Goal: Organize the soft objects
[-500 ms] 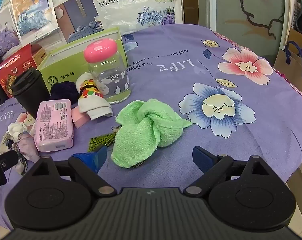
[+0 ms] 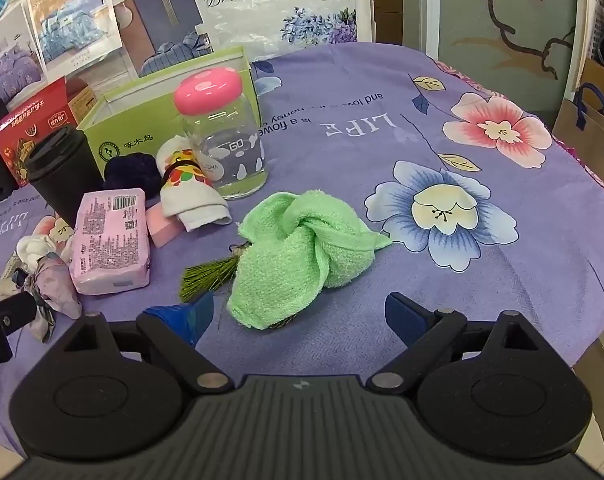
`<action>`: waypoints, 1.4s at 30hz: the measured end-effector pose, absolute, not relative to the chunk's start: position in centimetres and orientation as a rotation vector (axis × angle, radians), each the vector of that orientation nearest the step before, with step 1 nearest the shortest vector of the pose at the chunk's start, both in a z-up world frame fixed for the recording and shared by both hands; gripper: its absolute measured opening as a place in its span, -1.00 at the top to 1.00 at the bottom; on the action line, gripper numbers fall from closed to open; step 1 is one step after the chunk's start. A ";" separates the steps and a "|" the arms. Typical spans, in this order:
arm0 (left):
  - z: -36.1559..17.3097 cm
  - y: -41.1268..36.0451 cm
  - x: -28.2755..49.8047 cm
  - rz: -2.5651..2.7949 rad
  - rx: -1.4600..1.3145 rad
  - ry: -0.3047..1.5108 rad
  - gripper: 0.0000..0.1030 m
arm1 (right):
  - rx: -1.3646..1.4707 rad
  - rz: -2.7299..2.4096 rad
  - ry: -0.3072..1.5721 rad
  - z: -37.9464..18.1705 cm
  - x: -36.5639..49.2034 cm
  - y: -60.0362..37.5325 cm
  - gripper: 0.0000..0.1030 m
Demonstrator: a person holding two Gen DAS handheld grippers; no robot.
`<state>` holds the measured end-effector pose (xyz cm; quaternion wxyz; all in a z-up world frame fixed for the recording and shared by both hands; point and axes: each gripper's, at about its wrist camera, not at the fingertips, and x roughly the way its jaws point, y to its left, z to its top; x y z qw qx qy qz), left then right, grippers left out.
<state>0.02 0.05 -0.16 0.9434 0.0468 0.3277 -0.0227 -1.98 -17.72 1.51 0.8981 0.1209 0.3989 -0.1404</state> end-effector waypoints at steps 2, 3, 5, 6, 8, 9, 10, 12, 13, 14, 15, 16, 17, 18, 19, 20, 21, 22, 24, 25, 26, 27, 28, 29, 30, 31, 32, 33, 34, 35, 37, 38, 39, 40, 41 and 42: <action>-0.2 0.0 0.1 -0.048 0.097 0.669 -0.99 | 0.253 -0.290 0.825 1.5 -2.0 -17.8 -0.55; -0.2 0.0 0.1 -0.048 0.097 0.671 -0.99 | 0.253 -0.291 0.826 1.5 -2.0 -17.8 -0.55; -0.3 0.0 0.2 -0.049 0.099 0.675 -0.99 | 0.257 -0.292 0.826 1.5 -2.1 -17.8 -0.55; -0.3 0.0 0.2 -0.046 0.099 0.677 -0.99 | 0.259 -0.292 0.825 1.5 -2.0 -17.8 -0.55; -0.3 0.0 0.2 -0.045 0.098 0.677 -0.99 | 0.265 -0.288 0.822 1.6 -2.0 -17.9 -0.55; -0.3 0.1 0.2 -0.045 0.097 0.677 -0.99 | 0.267 -0.288 0.821 1.6 -2.0 -17.9 -0.55; -0.3 0.1 0.2 -0.045 0.096 0.676 -0.99 | 0.268 -0.286 0.820 1.6 -2.0 -17.9 -0.55; -0.3 0.1 0.3 -0.045 0.097 0.679 -0.99 | 0.270 -0.287 0.820 1.6 -2.0 -17.9 -0.55; -0.4 0.1 0.3 -0.046 0.095 0.682 -0.99 | 0.271 -0.288 0.820 1.6 -2.0 -17.9 -0.55; -0.4 0.1 0.4 -0.047 0.093 0.685 -0.99 | 0.271 -0.288 0.820 1.6 -2.0 -17.9 -0.55; -0.4 0.2 0.5 -0.046 0.092 0.687 -0.99 | 0.271 -0.288 0.819 1.6 -2.0 -17.9 -0.55; -0.4 0.2 0.5 -0.045 0.092 0.689 -0.99 | 0.270 -0.287 0.819 1.6 -2.0 -17.9 -0.55; -0.5 0.3 0.6 -0.044 0.091 0.691 -0.99 | 0.270 -0.286 0.821 1.5 -2.0 -17.9 -0.55; -0.5 0.4 0.7 -0.043 0.089 0.692 -0.99 | 0.269 -0.285 0.822 1.5 -2.0 -17.9 -0.55; -0.5 0.4 0.7 -0.043 0.087 0.693 -0.99 | 0.268 -0.283 0.824 1.5 -1.9 -17.8 -0.55; -0.5 0.5 0.8 -0.043 0.086 0.695 -0.99 | 0.268 -0.281 0.826 1.5 -1.8 -17.7 -0.55; -0.6 0.6 0.9 -0.042 0.084 0.697 -0.99 | 0.267 -0.279 0.827 1.4 -1.7 -17.7 -0.55; -0.6 0.6 0.9 -0.040 0.081 0.698 -0.99 | 0.265 -0.278 0.829 1.4 -1.6 -17.6 -0.55; -0.7 0.7 1.1 -0.039 0.080 0.701 -0.99 | 0.264 -0.275 0.829 1.4 -1.6 -17.5 -0.55; -0.7 0.8 1.1 -0.037 0.078 0.702 -0.99 | 0.265 -0.274 0.828 1.4 -1.5 -17.5 -0.55; -0.7 0.8 1.2 -0.037 0.077 0.703 -0.99 | 0.266 -0.273 0.827 1.4 -1.5 -17.5 -0.55; -0.8 0.8 1.3 -0.037 0.076 0.705 -0.99 | 0.268 -0.273 0.826 1.4 -1.5 -17.5 -0.55; -0.8 0.9 1.4 -0.035 0.075 0.708 -0.99 | 0.270 -0.273 0.824 1.4 -1.4 -17.5 -0.55; -0.8 0.9 1.4 -0.035 0.075 0.710 -0.99 | 0.272 -0.274 0.822 1.4 -1.5 -17.6 -0.55; -0.9 0.9 1.4 -0.036 0.075 0.712 -0.99 | 0.273 -0.275 0.821 1.4 -1.4 -17.6 -0.55; -0.9 0.9 1.5 -0.036 0.074 0.714 -0.99 | 0.275 -0.276 0.820 1.4 -1.4 -17.6 -0.55; -1.0 0.9 1.6 -0.036 0.074 0.716 -0.99 | 0.276 -0.277 0.822 1.3 -1.4 -17.6 -0.55; -1.1 0.9 1.6 -0.036 0.075 0.717 -0.99 | 0.277 -0.278 0.825 1.2 -1.3 -17.6 -0.55; -1.1 0.9 1.7 -0.036 0.074 0.718 -0.99 | 0.279 -0.279 0.827 1.2 -1.3 -17.7 -0.55; -1.2 0.9 1.8 -0.036 0.074 0.720 -0.99 | 0.281 -0.279 0.829 1.1 -1.2 -17.7 -0.55; -1.3 1.0 1.9 -0.037 0.073 0.726 -0.99 | 0.283 -0.277 0.833 0.9 -1.1 -17.7 -0.55; -1.4 1.0 2.0 -0.035 0.071 0.728 -0.99 | 0.283 -0.277 0.835 0.8 -1.1 -17.7 -0.55; -1.4 1.1 2.1 -0.034 0.072 0.730 -0.99 | 0.283 -0.276 0.836 0.8 -1.0 -17.7 -0.55; -1.5 1.1 2.1 -0.032 0.072 0.732 -0.99 | 0.284 -0.274 0.838 0.7 -1.0 -17.7 -0.55; -1.5 1.1 2.2 -0.031 0.070 0.735 -0.99 | 0.286 -0.272 0.838 0.6 -0.9 -17.7 -0.55; -1.6 1.2 2.3 -0.030 0.069 0.737 -0.99 | 0.288 -0.270 0.838 0.6 -0.9 -17.7 -0.55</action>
